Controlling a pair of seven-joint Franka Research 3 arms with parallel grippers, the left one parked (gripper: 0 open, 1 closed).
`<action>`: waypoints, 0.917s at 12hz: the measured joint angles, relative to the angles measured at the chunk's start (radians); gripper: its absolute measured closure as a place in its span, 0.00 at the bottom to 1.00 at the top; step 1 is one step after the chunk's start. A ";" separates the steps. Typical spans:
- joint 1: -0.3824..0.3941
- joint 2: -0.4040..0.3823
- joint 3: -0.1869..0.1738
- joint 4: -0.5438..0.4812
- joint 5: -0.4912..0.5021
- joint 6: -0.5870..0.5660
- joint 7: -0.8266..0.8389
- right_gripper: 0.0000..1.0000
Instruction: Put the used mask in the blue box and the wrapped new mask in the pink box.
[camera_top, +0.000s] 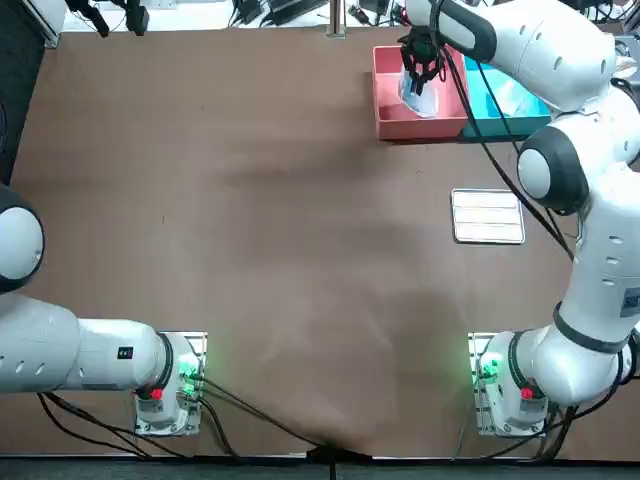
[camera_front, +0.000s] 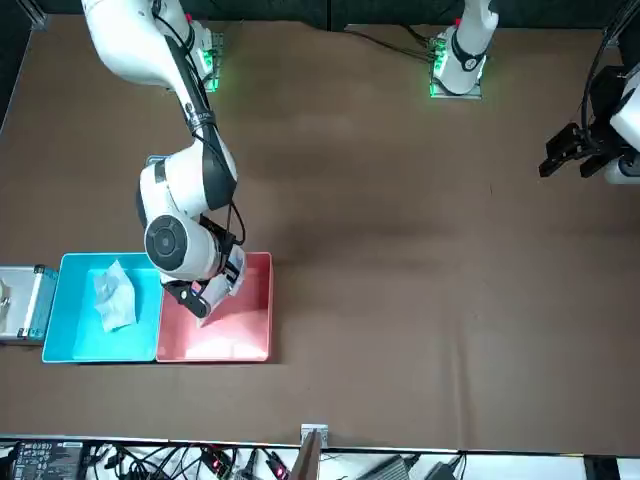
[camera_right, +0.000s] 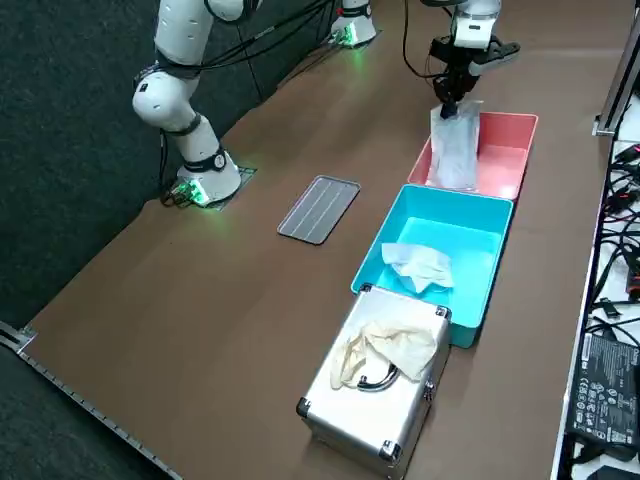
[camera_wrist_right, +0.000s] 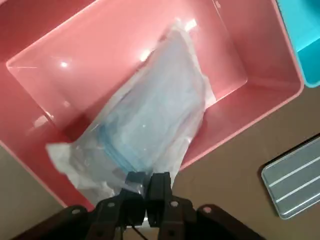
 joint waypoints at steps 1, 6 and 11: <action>0.002 0.003 0.000 0.000 -0.001 0.001 0.000 0.92; 0.003 0.026 -0.006 0.002 -0.067 0.007 0.010 0.91; 0.003 0.032 -0.013 0.018 -0.070 0.011 0.013 0.44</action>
